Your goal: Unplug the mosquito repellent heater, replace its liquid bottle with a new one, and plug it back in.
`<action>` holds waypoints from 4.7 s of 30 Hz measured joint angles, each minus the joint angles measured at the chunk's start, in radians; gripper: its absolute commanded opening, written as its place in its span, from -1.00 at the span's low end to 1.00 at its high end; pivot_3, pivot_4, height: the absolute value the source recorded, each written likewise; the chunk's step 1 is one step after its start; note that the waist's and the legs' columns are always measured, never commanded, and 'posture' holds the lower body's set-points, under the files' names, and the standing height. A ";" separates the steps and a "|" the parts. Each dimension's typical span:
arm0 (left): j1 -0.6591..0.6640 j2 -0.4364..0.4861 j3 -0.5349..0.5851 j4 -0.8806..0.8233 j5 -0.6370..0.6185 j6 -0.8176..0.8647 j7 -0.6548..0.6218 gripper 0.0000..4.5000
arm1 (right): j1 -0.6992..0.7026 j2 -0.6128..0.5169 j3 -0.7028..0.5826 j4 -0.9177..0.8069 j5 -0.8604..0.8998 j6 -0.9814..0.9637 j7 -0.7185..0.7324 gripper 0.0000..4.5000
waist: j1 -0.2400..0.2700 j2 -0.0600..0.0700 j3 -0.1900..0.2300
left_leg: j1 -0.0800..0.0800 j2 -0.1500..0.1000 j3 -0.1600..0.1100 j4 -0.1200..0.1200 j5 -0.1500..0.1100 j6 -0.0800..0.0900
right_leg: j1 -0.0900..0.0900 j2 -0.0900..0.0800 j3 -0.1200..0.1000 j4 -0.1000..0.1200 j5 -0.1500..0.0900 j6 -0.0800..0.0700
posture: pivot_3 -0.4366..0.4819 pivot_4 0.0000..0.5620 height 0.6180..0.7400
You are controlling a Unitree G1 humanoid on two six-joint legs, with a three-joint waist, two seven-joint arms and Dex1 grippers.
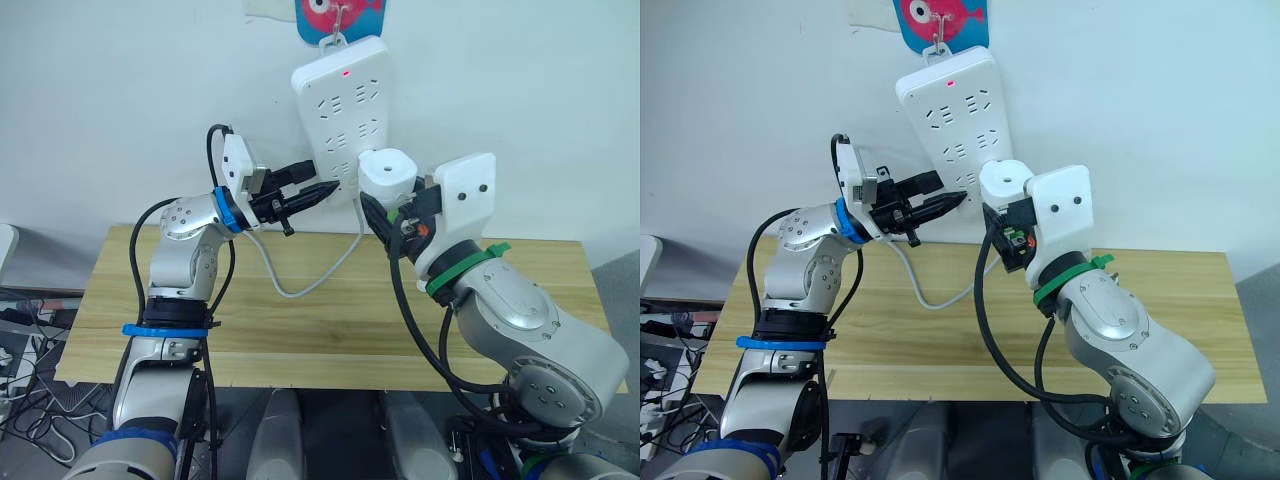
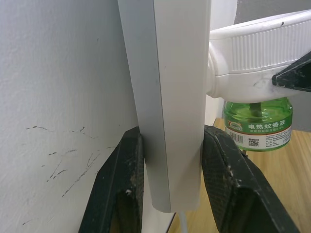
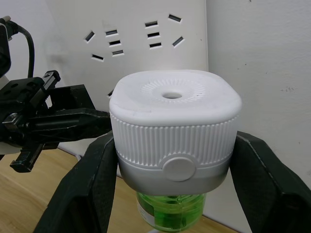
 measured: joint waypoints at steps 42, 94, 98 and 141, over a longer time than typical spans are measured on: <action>0.004 -0.035 -0.025 -0.041 -0.022 0.089 -0.012 -0.43 | 0.053 0.027 0.110 0.190 -0.247 -0.352 0.121 0.98 | 0.008 -0.002 -0.001 | 0.001 0.000 -0.002 -0.013 0.007 -0.005 | 0.000 0.000 -0.002 -0.008 0.001 -0.001 | 0.11 0.26 1.00; 0.371 0.214 0.078 -0.369 -0.161 0.117 -0.100 1.00 | 0.295 -0.579 0.037 0.029 0.377 -0.624 0.209 -0.39 | 0.048 -0.004 -0.003 | -0.003 -0.001 -0.004 -0.014 0.009 -0.005 | 0.003 -0.005 -0.011 -0.015 0.001 -0.001 | 0.35 0.17 1.00; 0.387 0.213 0.079 -0.439 -0.193 0.120 -0.083 1.00 | 0.287 -0.528 0.102 0.038 0.263 -0.617 0.219 -0.98 | 0.061 -0.004 -0.003 | -0.003 -0.001 -0.004 -0.014 0.009 -0.005 | 0.003 -0.004 -0.010 -0.015 0.001 -0.001 | 0.34 0.18 1.00; 0.338 0.180 0.065 -0.436 -0.218 0.107 -0.067 1.00 | 0.283 -0.212 0.186 0.029 -0.140 -0.446 0.197 -0.98 | 0.060 -0.004 -0.003 | -0.002 -0.001 -0.003 -0.014 0.009 -0.004 | 0.002 -0.004 -0.010 -0.013 0.002 -0.001 | 0.27 0.24 1.00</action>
